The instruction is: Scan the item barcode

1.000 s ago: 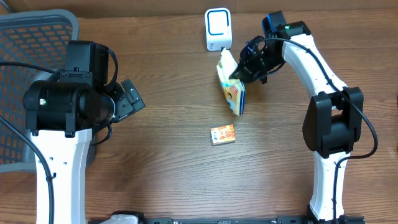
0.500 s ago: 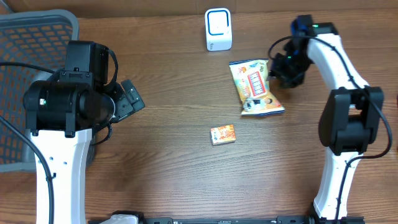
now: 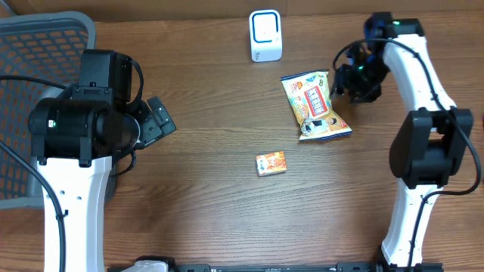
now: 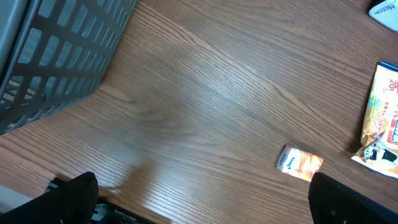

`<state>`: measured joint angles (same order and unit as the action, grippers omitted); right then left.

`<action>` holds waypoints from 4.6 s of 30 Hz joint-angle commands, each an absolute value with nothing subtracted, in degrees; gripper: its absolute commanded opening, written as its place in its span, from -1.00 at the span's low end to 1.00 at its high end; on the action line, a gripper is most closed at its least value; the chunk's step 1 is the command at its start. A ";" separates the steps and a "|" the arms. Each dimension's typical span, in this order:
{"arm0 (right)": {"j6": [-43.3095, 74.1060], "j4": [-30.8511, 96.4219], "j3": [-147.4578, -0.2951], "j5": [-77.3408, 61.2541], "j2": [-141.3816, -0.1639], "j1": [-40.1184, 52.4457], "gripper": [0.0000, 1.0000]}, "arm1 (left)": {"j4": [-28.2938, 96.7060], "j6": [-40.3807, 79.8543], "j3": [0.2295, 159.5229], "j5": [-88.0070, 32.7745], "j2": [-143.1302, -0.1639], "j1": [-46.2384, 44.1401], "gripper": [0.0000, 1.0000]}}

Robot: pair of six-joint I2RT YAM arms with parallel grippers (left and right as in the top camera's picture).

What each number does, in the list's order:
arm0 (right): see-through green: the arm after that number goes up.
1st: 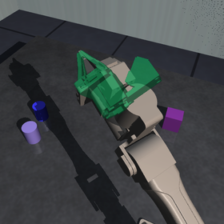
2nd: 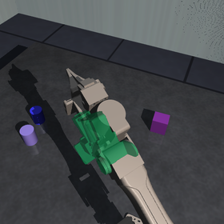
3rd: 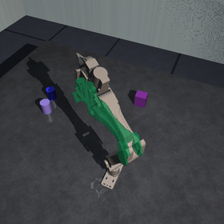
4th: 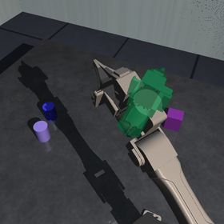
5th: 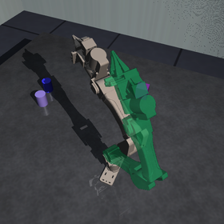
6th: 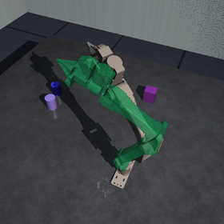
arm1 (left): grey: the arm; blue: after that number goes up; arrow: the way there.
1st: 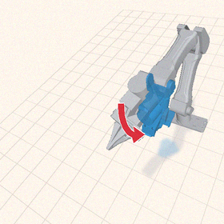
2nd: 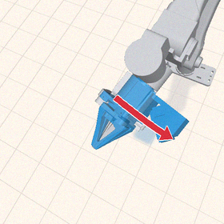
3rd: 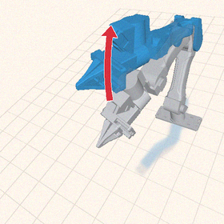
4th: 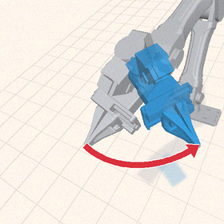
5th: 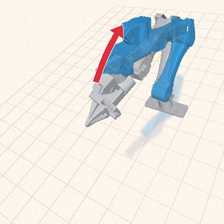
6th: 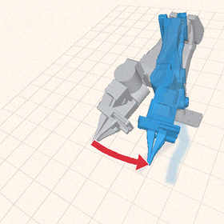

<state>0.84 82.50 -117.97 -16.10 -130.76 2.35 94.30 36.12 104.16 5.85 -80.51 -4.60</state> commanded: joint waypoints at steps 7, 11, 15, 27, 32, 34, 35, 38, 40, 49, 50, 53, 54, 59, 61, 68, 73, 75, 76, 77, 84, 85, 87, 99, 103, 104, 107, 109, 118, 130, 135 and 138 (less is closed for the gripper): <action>-3.44 77.43 -117.08 -1.37 -129.47 12.23 0.40 | 94.26 37.30 103.92 6.57 -80.58 -4.29 0.99; -3.03 73.73 -113.78 4.03 -129.91 14.70 0.45 | 94.26 37.30 103.92 6.57 -80.58 -4.29 0.99; -2.83 70.37 -110.06 5.48 -130.41 15.66 0.47 | 94.26 37.30 103.92 6.57 -80.58 -4.29 0.99; 3.14 66.48 -106.24 5.52 -131.07 15.68 -0.83 | 94.26 37.30 103.92 6.57 -80.58 -4.29 0.99; 7.94 67.72 -108.68 4.71 -131.04 15.68 -0.93 | 94.26 37.30 103.92 6.57 -80.58 -4.29 0.99; 9.26 69.34 -112.46 2.04 -131.02 15.68 -0.93 | 94.26 37.30 103.92 6.57 -80.58 -4.29 0.99; 9.26 70.41 -115.33 -0.38 -130.96 15.68 -0.93 | 94.26 37.30 103.92 6.57 -80.58 -4.29 0.99; 9.26 73.10 -122.56 -4.21 -130.96 15.68 -0.93 | 94.26 37.30 103.92 6.57 -80.58 -4.29 0.99; 9.32 74.46 -127.70 -5.91 -130.93 15.68 -0.93 | 94.26 37.30 103.92 6.57 -80.58 -4.29 0.99; 12.69 63.29 -136.92 -14.02 -131.09 16.14 -0.93 | 94.26 37.30 103.92 6.57 -80.58 -4.29 0.99; 12.71 60.73 -136.90 -14.68 -131.46 16.58 -0.93 | 94.26 37.30 103.92 6.57 -80.58 -4.29 0.99; 12.73 54.98 -136.88 -14.55 -132.33 18.09 -0.93 | 94.26 37.30 103.92 6.57 -80.58 -4.29 0.99; 12.75 53.01 -136.88 -14.31 -132.77 18.70 -0.93 | 94.26 37.30 103.92 6.57 -80.58 -4.29 0.99; 16.60 48.01 -136.88 -8.95 -135.68 21.87 -0.93 | 94.26 37.30 103.92 6.57 -80.58 -4.29 0.99; 16.56 47.99 -136.88 -8.29 -136.79 22.94 -0.93 | 94.26 37.30 103.92 6.57 -80.58 -4.29 0.99; 16.69 50.68 -136.88 -1.17 -139.74 24.53 -0.93 | 94.26 37.30 103.92 6.57 -80.58 -4.29 0.99; 16.73 52.25 -136.88 6.02 -139.74 24.53 -0.92 | 94.26 37.30 103.92 6.57 -80.58 -4.29 0.99; 16.51 52.93 -136.88 8.23 -139.85 24.53 -0.93 | 94.26 37.30 103.92 6.57 -80.58 -4.29 0.99; 16.08 53.12 -136.88 8.36 -139.90 24.53 -0.93 | 94.26 37.30 103.92 6.57 -80.58 -4.29 1.00; 16.08 53.23 -136.88 8.36 -139.96 24.53 -0.93 | 94.26 37.30 103.92 6.57 -80.58 -4.29 0.99; 16.38 53.23 -136.88 7.86 -140.51 24.53 -0.93 | 94.26 37.30 103.92 6.57 -80.58 -4.29 0.99; 16.36 53.23 -136.88 7.88 -140.51 24.53 -0.93 | 94.26 37.30 103.92 6.57 -80.58 -4.29 0.99; 16.36 53.25 -136.88 7.86 -140.51 24.53 -0.93 | 94.26 37.30 103.92 6.57 -80.58 -4.29 0.99; 17.72 54.19 -136.99 7.92 -135.90 23.31 -0.93 | 94.26 37.30 103.92 6.57 -80.58 -4.29 0.99; 20.86 56.75 -137.01 7.92 -130.93 20.21 -0.93 | 94.26 37.30 103.92 6.57 -80.58 -4.29 0.99; 21.69 57.47 -137.01 7.92 -130.04 19.35 -0.93 | 94.26 37.30 103.92 6.57 -80.58 -4.29 0.99; 25.87 61.63 -137.01 7.90 -126.17 14.37 -0.93 | 94.26 37.30 103.92 6.57 -80.58 -4.29 0.99; 27.77 64.79 -137.01 7.90 -124.18 10.28 -0.93 | 94.26 37.30 103.92 6.57 -80.58 -4.29 0.99; 29.23 80.01 -136.84 7.92 -123.22 -12.53 -0.93 | 94.26 37.30 103.92 6.57 -80.58 -4.29 1.00; 29.26 79.77 -127.61 9.96 -124.42 -36.32 -0.93 | 94.26 37.30 103.92 6.57 -80.58 -4.29 0.99; 30.46 75.59 -120.73 10.52 -124.42 -42.15 -0.87 | 94.26 37.30 103.92 6.57 -80.58 -4.29 0.99; 30.46 73.45 -117.67 10.50 -124.42 -44.82 -0.21 | 94.26 37.30 103.92 6.57 -80.58 -4.29 0.99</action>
